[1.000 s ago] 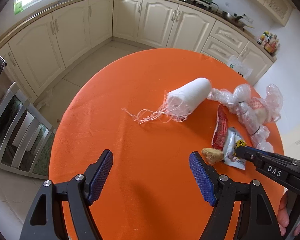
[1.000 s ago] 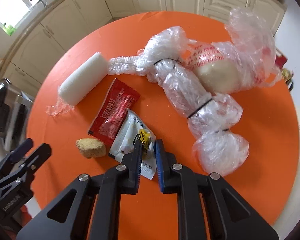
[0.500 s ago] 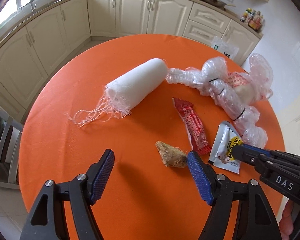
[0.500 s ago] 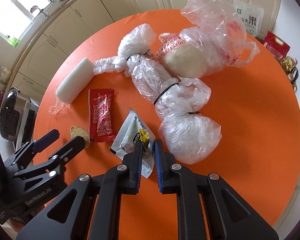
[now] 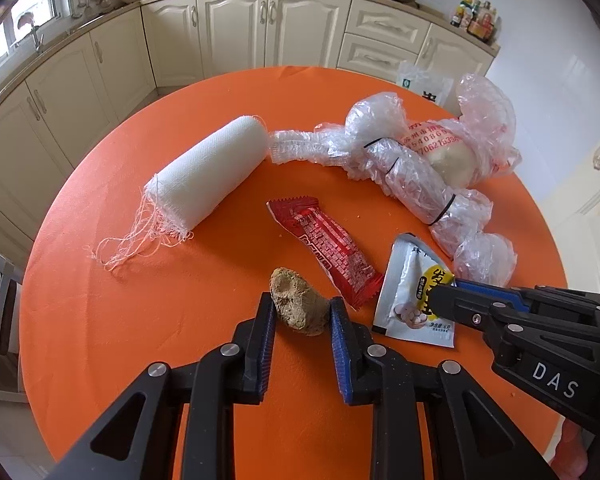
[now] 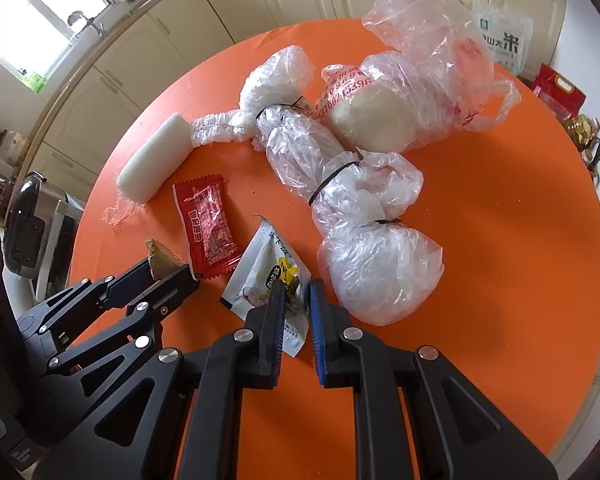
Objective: Collect trash
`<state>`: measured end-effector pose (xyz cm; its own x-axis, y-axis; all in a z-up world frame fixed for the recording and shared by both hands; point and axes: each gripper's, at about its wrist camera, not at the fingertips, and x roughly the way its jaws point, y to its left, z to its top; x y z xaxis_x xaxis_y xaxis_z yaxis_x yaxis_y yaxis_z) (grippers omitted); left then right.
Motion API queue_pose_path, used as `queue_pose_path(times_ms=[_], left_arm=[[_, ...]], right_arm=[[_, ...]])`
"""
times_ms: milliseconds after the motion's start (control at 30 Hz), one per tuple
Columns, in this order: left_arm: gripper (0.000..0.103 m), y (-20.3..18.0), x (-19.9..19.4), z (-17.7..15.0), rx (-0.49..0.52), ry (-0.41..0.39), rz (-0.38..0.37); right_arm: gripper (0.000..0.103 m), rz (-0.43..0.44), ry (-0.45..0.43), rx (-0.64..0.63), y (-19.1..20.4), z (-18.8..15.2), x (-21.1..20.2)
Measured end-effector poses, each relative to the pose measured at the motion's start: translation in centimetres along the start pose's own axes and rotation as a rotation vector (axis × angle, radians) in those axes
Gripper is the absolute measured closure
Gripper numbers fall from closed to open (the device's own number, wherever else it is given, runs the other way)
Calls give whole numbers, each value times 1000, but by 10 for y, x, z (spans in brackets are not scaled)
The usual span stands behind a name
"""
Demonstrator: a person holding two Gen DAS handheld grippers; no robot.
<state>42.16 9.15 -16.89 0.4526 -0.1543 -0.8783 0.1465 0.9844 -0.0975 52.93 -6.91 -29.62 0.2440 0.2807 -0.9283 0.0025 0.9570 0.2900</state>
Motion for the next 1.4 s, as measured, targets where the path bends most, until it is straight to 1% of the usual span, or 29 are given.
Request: queue_pose_path(times_ms=[133, 233, 367, 567, 633, 667, 800, 967, 1133, 1233, 1267, 1300, 1333, 1367, 1400], left_arm=[[81, -1, -12, -2, 8, -31, 26], [81, -1, -23, -4, 11, -46, 23], [81, -3, -34, -11, 13, -53, 28], [81, -1, -55, -21, 2, -54, 11], [81, -1, -64, -26, -1, -60, 8], [81, -2, -68, -28, -1, -64, 8], [81, -7, -87, -37, 10, -87, 0], [81, -10, -103, -48, 18, -102, -8], [81, -5, -104, -52, 13, -91, -2], [81, 3, -102, -52, 9, -83, 4], [81, 6, -101, -52, 6, -80, 7], [81, 9, -100, -52, 3, -77, 8], [81, 13, -98, -52, -2, -72, 10], [81, 16, -97, -51, -6, -69, 11], [81, 18, -95, -51, -9, -66, 12]], right_arm=[[91, 3, -1, -5, 1, -2, -2], [91, 20, 8, -11, 5, -5, -3], [92, 26, -9, -24, 12, -9, -13], [93, 19, -40, -24, 17, -20, -37], [96, 9, -52, -31, 19, -25, -46], [100, 6, -57, -30, 19, -29, -52], [100, 2, -81, -38, 18, -41, -71], [98, -35, -48, -45, 16, -49, -65], [94, -92, 28, -40, 16, -49, -36], [87, -119, 60, -42, 18, -47, -18], [78, -119, 56, -39, 19, -47, -16], [67, -113, 33, -40, 22, -47, -17], [60, -124, 21, -47, 25, -47, -17], [45, -152, 2, -60, 29, -45, -17], [39, -172, -11, -69, 32, -44, -16]])
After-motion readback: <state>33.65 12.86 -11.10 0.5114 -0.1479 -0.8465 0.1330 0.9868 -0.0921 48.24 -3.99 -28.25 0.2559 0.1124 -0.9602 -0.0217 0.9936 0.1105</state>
